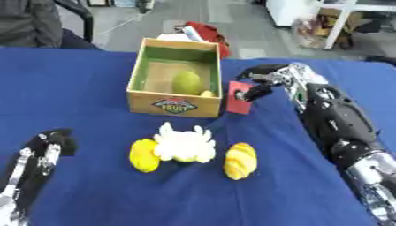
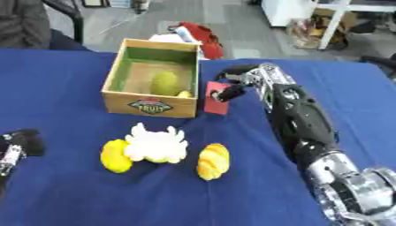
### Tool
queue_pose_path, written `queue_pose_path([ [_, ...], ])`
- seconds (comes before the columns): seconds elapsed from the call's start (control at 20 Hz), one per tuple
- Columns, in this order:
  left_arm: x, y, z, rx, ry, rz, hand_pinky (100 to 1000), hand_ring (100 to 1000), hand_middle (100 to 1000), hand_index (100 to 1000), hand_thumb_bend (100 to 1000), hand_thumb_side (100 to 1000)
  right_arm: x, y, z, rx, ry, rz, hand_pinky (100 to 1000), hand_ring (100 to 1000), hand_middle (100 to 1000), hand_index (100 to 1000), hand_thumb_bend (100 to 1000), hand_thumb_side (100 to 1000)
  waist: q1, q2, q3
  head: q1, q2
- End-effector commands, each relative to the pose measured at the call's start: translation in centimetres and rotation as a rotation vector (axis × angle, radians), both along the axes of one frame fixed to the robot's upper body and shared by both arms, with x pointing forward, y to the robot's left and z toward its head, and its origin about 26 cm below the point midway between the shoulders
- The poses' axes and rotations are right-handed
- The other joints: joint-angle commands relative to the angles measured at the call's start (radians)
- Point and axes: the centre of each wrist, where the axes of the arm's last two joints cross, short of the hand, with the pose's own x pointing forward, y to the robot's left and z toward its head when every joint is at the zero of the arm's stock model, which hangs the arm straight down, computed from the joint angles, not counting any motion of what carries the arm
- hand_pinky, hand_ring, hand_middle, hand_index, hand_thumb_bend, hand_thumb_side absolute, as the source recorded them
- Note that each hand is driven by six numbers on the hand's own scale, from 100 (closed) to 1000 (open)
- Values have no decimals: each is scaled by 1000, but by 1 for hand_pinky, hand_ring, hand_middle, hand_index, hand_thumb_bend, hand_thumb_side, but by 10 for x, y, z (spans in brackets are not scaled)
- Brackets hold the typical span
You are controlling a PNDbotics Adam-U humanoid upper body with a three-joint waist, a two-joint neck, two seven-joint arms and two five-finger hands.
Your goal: Pick up objects on the table and place them in the box.
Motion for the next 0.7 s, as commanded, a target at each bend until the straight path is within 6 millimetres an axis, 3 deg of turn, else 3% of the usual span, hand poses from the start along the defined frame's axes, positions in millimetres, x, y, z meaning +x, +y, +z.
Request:
queue_pose_path([
  [0.05, 1, 3, 9, 15, -30, 4, 656, 620, 572, 742, 100, 728, 0, -4, -2, 32, 14, 9, 861, 984, 993, 1000, 100, 1000, -5, 3, -2, 2, -12],
  [0.7, 2, 3, 10, 15, -33, 4, 657, 621, 572, 742, 100, 727, -11, -20, -34, 278, 271, 137, 837, 953, 968, 1000, 100, 1000, -7, 0, -4, 3, -14],
])
